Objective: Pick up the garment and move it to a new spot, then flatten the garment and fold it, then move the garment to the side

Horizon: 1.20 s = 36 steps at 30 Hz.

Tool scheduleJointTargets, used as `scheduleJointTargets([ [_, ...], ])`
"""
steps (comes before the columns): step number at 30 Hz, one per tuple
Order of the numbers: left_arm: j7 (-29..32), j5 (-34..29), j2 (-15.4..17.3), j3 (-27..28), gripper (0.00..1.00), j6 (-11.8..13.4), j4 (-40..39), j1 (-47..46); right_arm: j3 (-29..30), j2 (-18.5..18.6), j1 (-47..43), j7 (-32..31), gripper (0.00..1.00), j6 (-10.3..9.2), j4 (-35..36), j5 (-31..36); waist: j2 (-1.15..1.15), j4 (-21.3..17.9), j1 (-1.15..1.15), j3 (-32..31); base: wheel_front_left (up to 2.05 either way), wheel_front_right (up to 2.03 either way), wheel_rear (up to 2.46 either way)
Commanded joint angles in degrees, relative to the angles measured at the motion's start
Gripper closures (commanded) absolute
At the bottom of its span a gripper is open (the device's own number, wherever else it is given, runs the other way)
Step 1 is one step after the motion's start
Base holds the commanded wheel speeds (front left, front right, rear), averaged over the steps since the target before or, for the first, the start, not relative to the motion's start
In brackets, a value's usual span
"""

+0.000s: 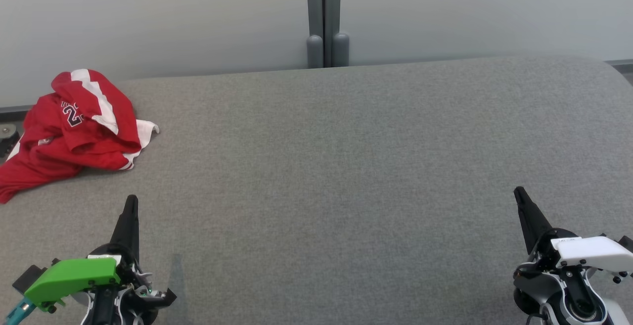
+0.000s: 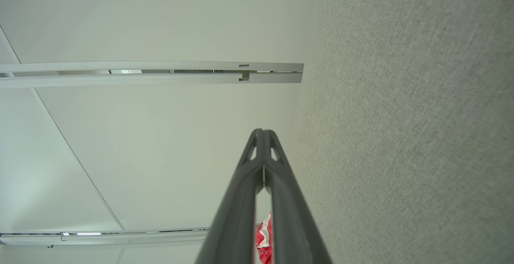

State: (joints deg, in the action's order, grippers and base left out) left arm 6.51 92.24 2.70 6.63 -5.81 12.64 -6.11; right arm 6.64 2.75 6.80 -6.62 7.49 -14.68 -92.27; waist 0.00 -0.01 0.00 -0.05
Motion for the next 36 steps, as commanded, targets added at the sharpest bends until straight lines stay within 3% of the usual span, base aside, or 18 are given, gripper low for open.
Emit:
scheduleJointTargets([
  [1,0.22,0.22,0.37,0.08,1.0,-0.19,-0.18,-0.69,0.13,0.28,0.43,-0.17,1.0,0.0,0.16,-0.04,0.0,0.0,0.0,0.0,0.0,0.0,0.0],
  [23,0.22,0.23,0.37,0.08,1.0,-0.19,-0.18,-0.69,0.13,0.28,0.43,-0.17,1.0,0.0,0.16,-0.03,0.0,0.0,0.0,0.0,0.0,0.0,0.0],
  [24,-0.03,-0.01,0.0,-0.03,0.0,0.0,0.0,0.01,-0.03,0.0,-0.01,0.04,0.0,0.0,-0.01,0.02,0.0,0.0,0.0,0.0,0.0,0.0,0.0],
  [36,-2.41,-0.93,-0.3,-2.66,0.0,-0.17,1.34,2.16,-1.71,-0.54,-2.28,2.42,0.0,-0.02,-1.77,1.85,0.0,0.01,0.0,0.05,0.0,0.0,0.0],
])
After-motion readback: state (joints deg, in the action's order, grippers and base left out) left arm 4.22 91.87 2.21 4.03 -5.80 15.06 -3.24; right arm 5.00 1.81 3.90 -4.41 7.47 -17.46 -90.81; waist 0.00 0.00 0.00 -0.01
